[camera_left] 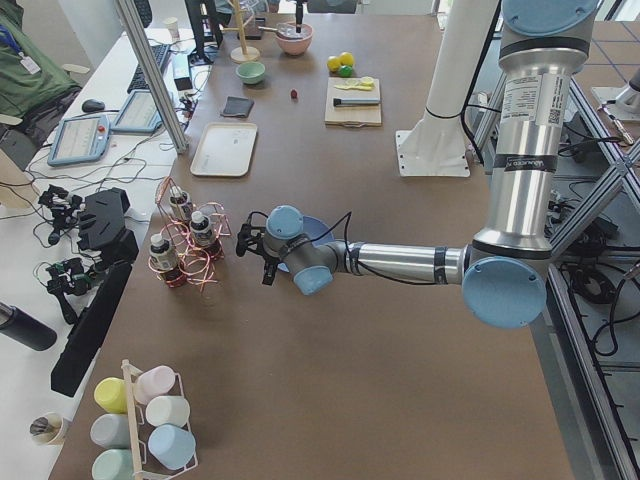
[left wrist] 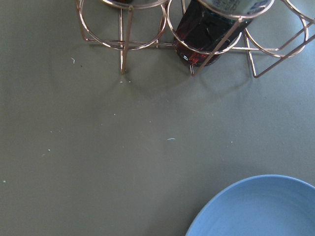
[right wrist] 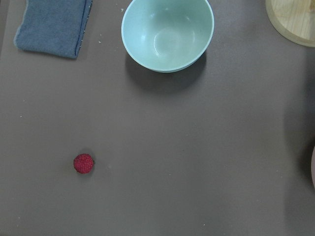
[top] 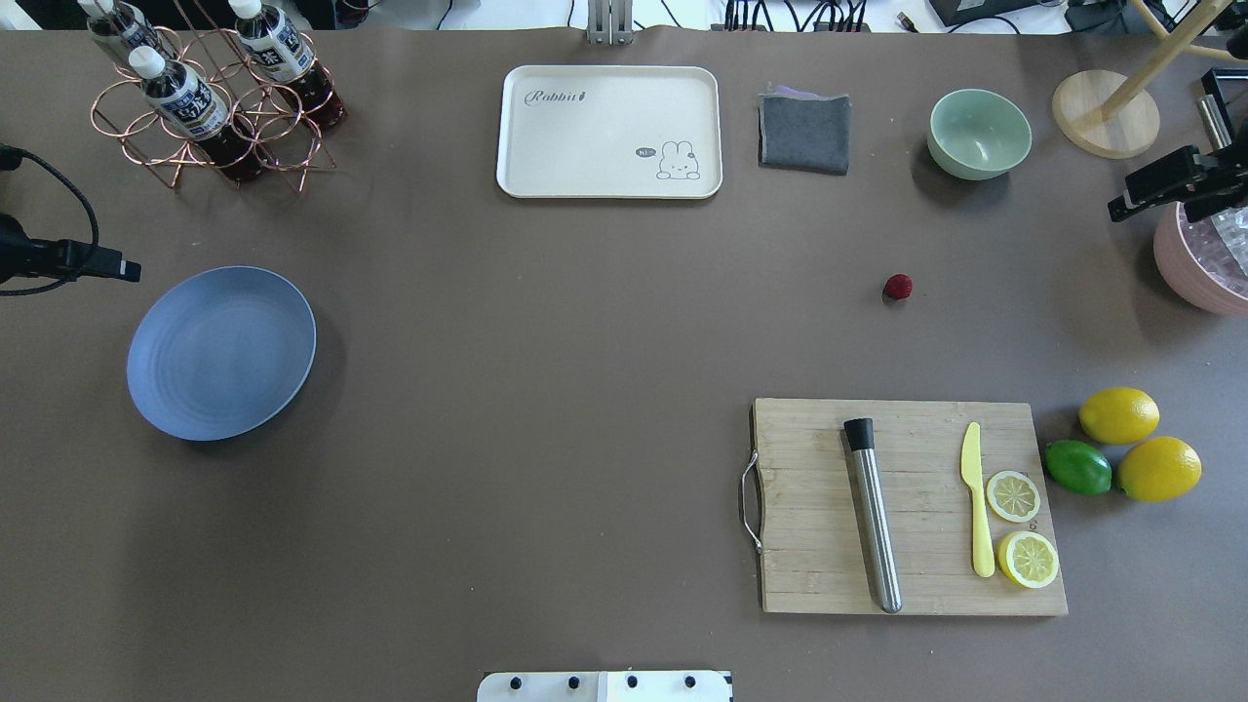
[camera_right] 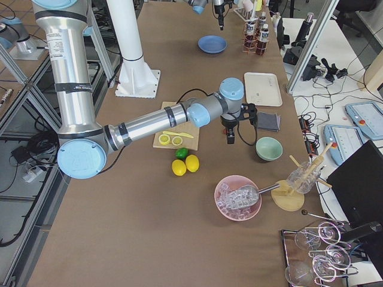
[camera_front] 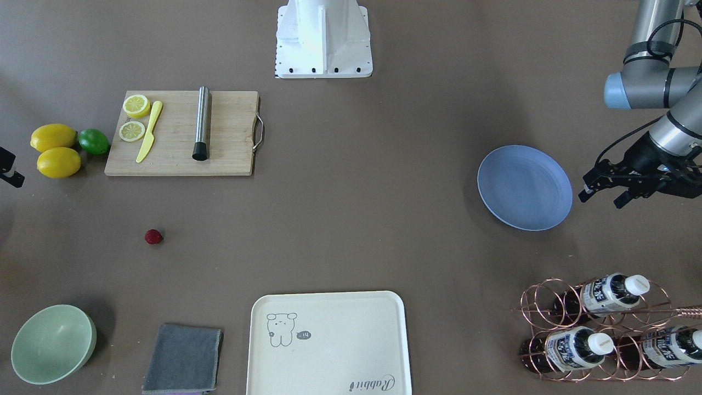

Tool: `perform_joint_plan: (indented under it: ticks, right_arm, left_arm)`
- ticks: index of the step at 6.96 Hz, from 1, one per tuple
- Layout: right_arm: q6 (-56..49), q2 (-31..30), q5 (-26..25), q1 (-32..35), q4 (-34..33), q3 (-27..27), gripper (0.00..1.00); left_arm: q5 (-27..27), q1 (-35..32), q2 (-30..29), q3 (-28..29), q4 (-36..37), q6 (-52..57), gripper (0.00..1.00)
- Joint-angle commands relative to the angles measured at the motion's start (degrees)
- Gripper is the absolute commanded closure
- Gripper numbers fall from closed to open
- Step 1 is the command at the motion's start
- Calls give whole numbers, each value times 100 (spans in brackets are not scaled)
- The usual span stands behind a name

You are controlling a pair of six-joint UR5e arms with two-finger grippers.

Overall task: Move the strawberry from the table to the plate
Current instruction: 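Push the blue plate toward table centre with left gripper while right arm approaches strawberry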

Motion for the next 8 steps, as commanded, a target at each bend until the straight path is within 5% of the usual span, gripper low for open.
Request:
perform_joint_plan:
  ticks: [1, 3, 4, 6, 8]
  right_arm:
    - [135, 3, 6, -5, 9, 24, 0]
    - [144, 73, -3, -5, 9, -3, 0]
    - [144, 73, -3, -5, 9, 6, 0]
    - [144, 82, -3, -5, 9, -3, 0]
    - [144, 82, -20, -5, 9, -12, 0]
  left_arm:
    - [165, 404, -46, 326, -493, -290, 3]
    - [332, 501, -37, 405, -633, -274, 4]
    - [333, 502, -20, 423, -703, -283, 14]
    - [333, 537, -19, 423, -809, -292, 79]
    - [333, 668, -37, 423, -818, -291, 100]
